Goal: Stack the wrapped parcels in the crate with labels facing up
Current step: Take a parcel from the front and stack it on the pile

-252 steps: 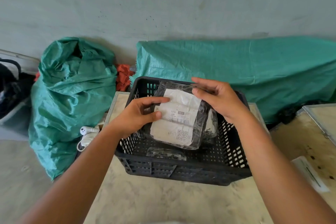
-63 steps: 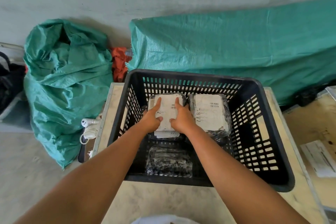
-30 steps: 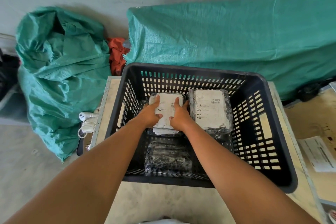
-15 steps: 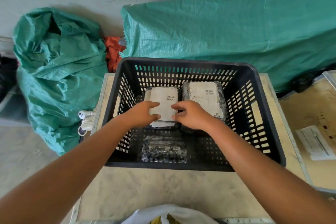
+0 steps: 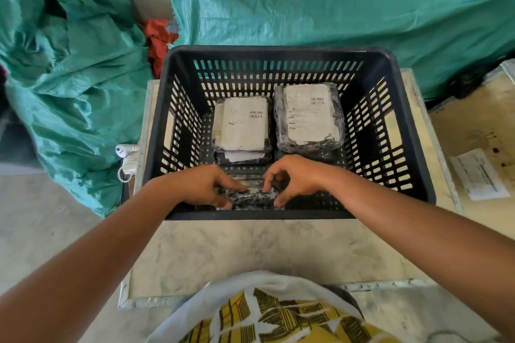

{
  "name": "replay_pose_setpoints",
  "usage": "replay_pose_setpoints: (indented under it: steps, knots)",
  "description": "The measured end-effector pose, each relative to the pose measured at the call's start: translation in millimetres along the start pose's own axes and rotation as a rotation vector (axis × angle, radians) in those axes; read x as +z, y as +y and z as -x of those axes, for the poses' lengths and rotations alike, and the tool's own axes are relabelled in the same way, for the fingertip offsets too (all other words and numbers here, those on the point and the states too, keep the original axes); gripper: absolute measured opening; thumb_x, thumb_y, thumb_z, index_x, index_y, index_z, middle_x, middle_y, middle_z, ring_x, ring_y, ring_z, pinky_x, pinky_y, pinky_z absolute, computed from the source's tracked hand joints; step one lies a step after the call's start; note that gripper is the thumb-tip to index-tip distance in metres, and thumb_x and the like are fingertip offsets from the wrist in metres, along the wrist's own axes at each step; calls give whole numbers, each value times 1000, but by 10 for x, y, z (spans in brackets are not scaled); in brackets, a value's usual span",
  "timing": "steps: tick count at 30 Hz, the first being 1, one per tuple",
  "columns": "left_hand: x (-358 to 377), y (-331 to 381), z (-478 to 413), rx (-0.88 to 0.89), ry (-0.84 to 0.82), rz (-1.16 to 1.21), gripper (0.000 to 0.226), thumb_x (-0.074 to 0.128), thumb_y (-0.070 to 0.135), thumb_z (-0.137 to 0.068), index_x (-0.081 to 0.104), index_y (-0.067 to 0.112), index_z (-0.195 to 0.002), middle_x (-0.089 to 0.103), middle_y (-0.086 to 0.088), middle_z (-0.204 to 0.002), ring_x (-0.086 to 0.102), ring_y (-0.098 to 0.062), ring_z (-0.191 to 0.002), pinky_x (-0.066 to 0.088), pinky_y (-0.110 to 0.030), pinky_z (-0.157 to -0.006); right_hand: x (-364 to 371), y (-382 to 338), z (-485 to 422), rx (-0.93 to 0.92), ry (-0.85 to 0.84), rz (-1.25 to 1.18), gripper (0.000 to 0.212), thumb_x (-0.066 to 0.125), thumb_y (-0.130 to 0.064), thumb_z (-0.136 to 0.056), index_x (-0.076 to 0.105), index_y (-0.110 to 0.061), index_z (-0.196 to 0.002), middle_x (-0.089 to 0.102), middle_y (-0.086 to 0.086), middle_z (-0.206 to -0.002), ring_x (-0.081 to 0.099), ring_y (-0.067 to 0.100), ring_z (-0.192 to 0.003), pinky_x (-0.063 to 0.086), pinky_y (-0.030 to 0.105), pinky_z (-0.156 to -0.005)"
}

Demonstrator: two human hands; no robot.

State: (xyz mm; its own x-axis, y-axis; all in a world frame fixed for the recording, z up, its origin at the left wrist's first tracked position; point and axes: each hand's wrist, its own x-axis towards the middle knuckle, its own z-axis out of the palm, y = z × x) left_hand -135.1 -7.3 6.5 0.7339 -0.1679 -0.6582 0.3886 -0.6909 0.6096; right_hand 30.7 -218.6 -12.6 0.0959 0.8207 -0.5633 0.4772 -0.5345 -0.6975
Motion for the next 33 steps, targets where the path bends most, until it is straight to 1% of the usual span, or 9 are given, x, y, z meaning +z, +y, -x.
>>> replay_pose_setpoints:
  steps: [5,7,12,14,17,19,23,30,33]
  knots:
    - [-6,-12,-43,-7,104,-36,86,87,28,-76,43,40,-149,44,13,-155,44,-11,-139,31,-29,-115,-109,126,33,16,106,-232,31,89,-30,-77,77,-47,-100,70,-23,-118,62,-2,-114,50,32,-102]
    - [-18,20,-101,-30,163,-101,99,90,29,-72,35,39,-153,44,9,-156,45,-15,-139,32,-29,-114,-119,151,13,3,162,-291,31,85,-24,-82,78,-51,-96,70,-26,-116,60,-10,-111,47,29,-107]
    - [7,89,-231,-36,175,-329,99,88,27,-74,32,37,-155,63,1,-140,61,-22,-120,48,-36,-102,-78,142,-63,-14,98,-154,36,95,-30,-67,78,-48,-93,57,-44,-104,46,-37,-87,34,-3,-78]
    - [15,82,-219,2,188,-385,92,81,24,-81,30,34,-157,63,-4,-139,61,-24,-119,49,-40,-101,-72,138,-80,-37,122,-135,31,93,-29,-70,79,-45,-92,61,-37,-106,51,-31,-93,33,-3,-83]
    - [-14,77,-169,147,299,-283,80,75,16,-86,37,32,-154,60,-4,-141,57,-21,-123,42,-29,-107,-134,121,-36,-26,212,-199,25,88,-26,-78,80,-45,-92,66,-26,-114,60,-4,-112,41,24,-104]
    - [-48,91,-135,222,370,-202,70,72,14,-89,45,36,-149,62,-5,-135,58,-21,-119,41,-28,-105,-187,114,22,-31,274,-255,27,87,-22,-79,80,-43,-94,68,-20,-121,61,-2,-113,44,34,-107]
    - [-127,131,-32,256,420,-68,60,73,14,-89,56,37,-141,65,-3,-125,61,-18,-111,48,-42,-102,-202,36,110,-72,367,-369,33,83,-9,-83,81,-40,-92,66,-11,-133,61,6,-121,43,38,-112]
    - [-590,349,338,278,496,219,50,76,20,-89,64,51,-127,70,25,-120,65,2,-112,53,-19,-95,-333,-176,341,-206,439,-634,43,88,-7,-74,80,-43,-95,51,-5,-149,51,5,-134,41,19,-110]
    - [-824,410,507,319,550,392,43,74,20,-89,70,42,-125,73,14,-119,70,-9,-109,56,-23,-90,-304,-253,418,-228,440,-635,50,91,-26,-65,77,-44,-110,46,0,-156,48,14,-139,37,36,-117]
